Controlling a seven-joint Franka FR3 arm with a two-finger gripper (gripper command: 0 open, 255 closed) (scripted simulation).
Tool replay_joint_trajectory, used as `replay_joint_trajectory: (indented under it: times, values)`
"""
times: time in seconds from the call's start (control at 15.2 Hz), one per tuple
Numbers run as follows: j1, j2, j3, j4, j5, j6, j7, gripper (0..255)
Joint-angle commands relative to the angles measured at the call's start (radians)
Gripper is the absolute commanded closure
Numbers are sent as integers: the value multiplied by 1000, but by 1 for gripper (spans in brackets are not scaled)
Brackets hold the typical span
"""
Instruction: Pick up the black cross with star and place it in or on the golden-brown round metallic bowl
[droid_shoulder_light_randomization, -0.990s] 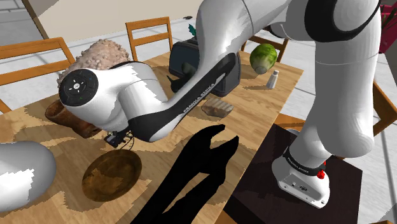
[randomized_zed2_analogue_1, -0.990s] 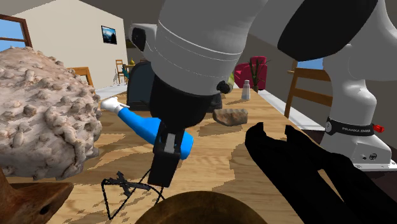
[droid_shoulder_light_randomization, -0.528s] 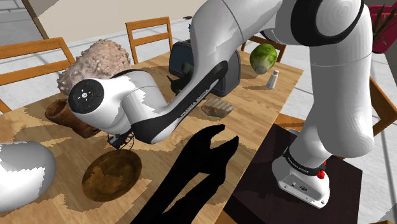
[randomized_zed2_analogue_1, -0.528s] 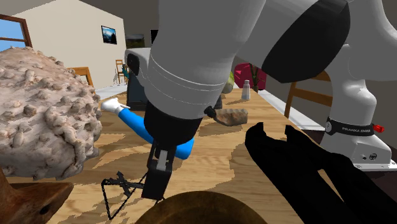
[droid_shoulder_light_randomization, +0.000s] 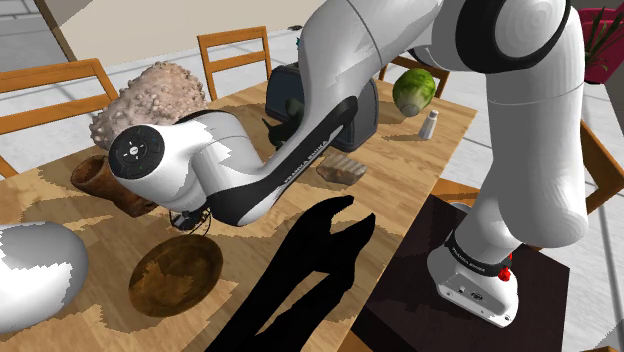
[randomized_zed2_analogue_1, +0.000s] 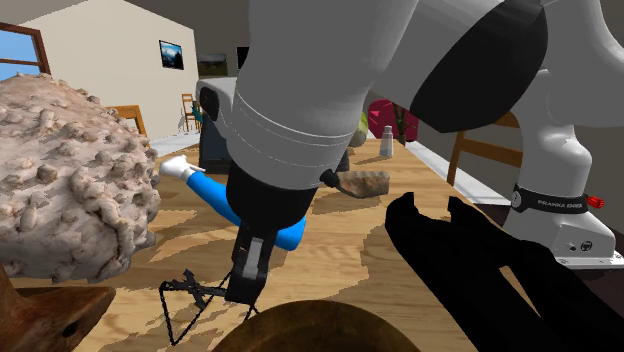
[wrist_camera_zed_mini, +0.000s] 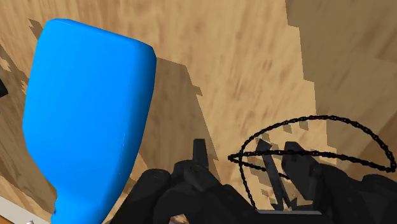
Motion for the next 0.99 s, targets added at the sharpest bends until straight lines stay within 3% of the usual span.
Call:
replay_joint_trajectory:
  times: [0.0, 0.53, 0.92]
  values:
    - [0, 0, 0, 0, 0, 0, 0, 255]
    - [0, 0, 0, 0, 0, 0, 0, 255]
    - [-13, -47, 20, 11, 42, -38, -44, 255]
